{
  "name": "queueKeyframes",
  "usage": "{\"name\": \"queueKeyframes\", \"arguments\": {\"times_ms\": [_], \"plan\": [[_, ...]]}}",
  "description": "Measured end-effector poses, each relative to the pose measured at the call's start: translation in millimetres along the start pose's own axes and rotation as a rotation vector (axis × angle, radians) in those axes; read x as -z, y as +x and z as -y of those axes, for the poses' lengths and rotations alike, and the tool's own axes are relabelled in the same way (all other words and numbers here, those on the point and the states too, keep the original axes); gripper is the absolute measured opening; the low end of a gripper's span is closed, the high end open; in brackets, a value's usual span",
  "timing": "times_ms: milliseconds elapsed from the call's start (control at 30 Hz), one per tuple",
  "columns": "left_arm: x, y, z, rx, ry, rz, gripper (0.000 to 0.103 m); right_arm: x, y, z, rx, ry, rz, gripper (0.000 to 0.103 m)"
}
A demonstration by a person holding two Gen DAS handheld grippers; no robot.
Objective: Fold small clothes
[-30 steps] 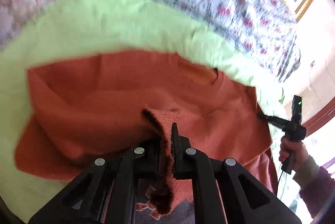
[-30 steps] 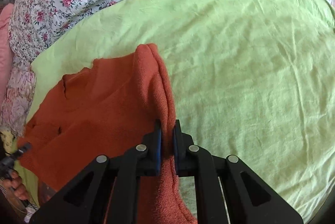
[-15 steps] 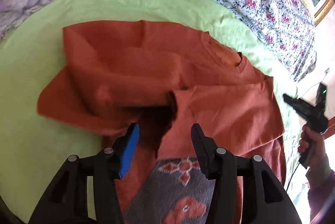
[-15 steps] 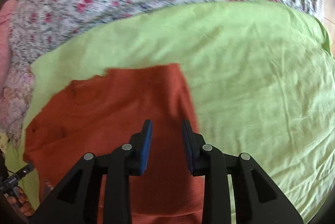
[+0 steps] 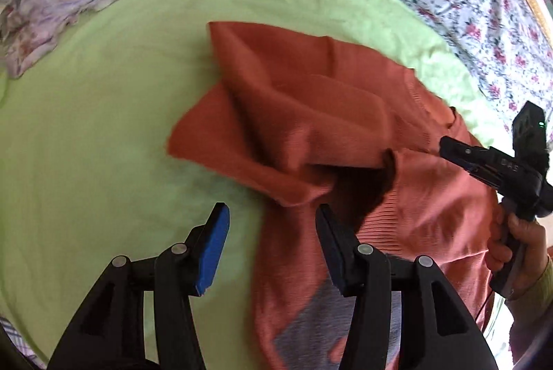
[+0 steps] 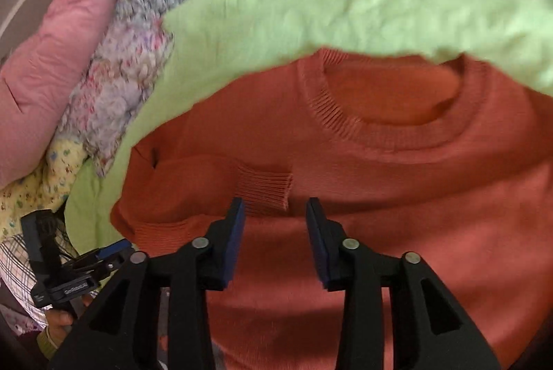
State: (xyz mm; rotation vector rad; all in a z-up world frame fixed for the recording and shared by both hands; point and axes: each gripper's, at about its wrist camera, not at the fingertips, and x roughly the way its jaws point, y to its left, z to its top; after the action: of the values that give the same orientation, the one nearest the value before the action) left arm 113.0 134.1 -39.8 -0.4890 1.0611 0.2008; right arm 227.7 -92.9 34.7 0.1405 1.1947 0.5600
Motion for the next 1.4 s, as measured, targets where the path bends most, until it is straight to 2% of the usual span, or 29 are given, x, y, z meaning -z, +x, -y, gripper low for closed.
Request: {"name": "queueKeyframes", "arguments": {"times_ms": [167, 200, 233, 267, 367, 467, 600, 733, 867, 933, 1133, 1233, 1400], "plan": [[1.1, 10.0, -8.7, -0.024, -0.024, -0.020, 0.052, -1.6, 30.7, 3.5, -0.017, 0.023, -0.064, 0.038], [0.0, 11.7, -8.4, -0.026, -0.025, -0.020, 0.052, -2.7, 33.4, 0.5, -0.012, 0.013, -0.065, 0.032], [-1.1, 13.4, -8.3, -0.026, -0.027, -0.021, 0.052, -4.5, 35.0, -3.3, -0.004, -0.004, -0.067, 0.015], [-2.2, 14.7, -8.3, -0.025, -0.029, -0.022, 0.052, -7.1, 36.6, -6.1, 0.001, -0.014, -0.071, 0.010], [-5.5, 18.0, -6.8, -0.013, -0.032, -0.020, 0.052, -18.9, 32.5, -20.8, -0.027, -0.033, -0.051, 0.007], [-7.0, 19.6, 0.0, 0.001, -0.016, -0.020, 0.052, -35.7, 12.5, -41.4, -0.086, -0.045, 0.010, 0.007], [-9.3, 20.4, 13.3, 0.008, 0.026, -0.020, 0.053, -60.7, -45.9, -63.8, -0.179, -0.038, 0.156, 0.007], [-14.8, 31.6, 24.4, -0.050, 0.069, -0.036, 0.054, -73.5, -107.2, -64.2, -0.213, -0.015, 0.292, 0.007], [-18.2, 34.3, 29.7, -0.061, 0.072, -0.027, 0.053, -64.3, -157.2, -35.2, -0.142, 0.021, 0.376, 0.007], [-20.5, 36.6, 32.0, -0.081, 0.075, -0.024, 0.051, -52.6, -171.0, -12.2, -0.070, 0.052, 0.392, 0.007], [-19.0, 35.8, 31.2, -0.086, 0.059, -0.026, 0.051, -6.4, -177.5, 74.6, 0.155, 0.203, 0.366, 0.007], [-17.3, 37.1, 28.5, -0.091, 0.062, -0.031, 0.051, 13.8, -174.6, 110.6, 0.223, 0.278, 0.337, 0.006], [-19.8, 33.4, 25.4, -0.076, 0.036, -0.025, 0.051, 36.2, -181.9, 135.7, 0.281, 0.346, 0.337, 0.006]]}}
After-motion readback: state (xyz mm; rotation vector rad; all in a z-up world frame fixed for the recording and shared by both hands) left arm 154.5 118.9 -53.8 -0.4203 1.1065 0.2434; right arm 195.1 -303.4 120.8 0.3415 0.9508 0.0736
